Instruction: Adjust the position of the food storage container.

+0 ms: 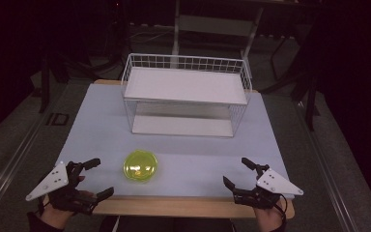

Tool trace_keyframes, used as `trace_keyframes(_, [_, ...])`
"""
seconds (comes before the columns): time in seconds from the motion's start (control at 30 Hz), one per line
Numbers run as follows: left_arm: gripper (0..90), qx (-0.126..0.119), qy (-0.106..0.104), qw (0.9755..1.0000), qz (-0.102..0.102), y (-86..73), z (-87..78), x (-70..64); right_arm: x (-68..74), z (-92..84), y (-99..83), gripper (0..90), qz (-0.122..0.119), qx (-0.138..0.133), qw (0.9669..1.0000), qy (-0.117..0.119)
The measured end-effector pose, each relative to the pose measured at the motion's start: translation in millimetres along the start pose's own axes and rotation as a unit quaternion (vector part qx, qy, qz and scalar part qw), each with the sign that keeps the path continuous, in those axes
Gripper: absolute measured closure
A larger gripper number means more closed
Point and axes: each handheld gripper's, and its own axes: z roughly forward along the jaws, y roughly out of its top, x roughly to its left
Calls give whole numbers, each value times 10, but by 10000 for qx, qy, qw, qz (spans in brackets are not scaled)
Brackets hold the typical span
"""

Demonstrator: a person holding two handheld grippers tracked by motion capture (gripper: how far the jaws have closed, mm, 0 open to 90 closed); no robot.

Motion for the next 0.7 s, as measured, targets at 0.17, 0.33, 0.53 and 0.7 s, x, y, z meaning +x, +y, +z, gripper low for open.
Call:
trace_keyframes(0.17, [9, -208, -198, 9995, -149, 34, -27, -26, 15, -15, 6, 157, -12, -56, 10000, 20])
trace_keyframes(0.33, [9, -81, -239, 9997, -56, 62, -32, -71, 15, -32, 9, 143, 21, -125, 9999, 30])
trace_keyframes(0.53, [9, 303, -180, 9994, -35, 86, -23, -66, 48, -40, 22, 137, -91, -213, 9997, -5])
trace_keyframes(0.7, [9, 432, -248, 9987, -43, 168, 15, -17, 73, -26, 16, 135, -58, -267, 9995, 133])
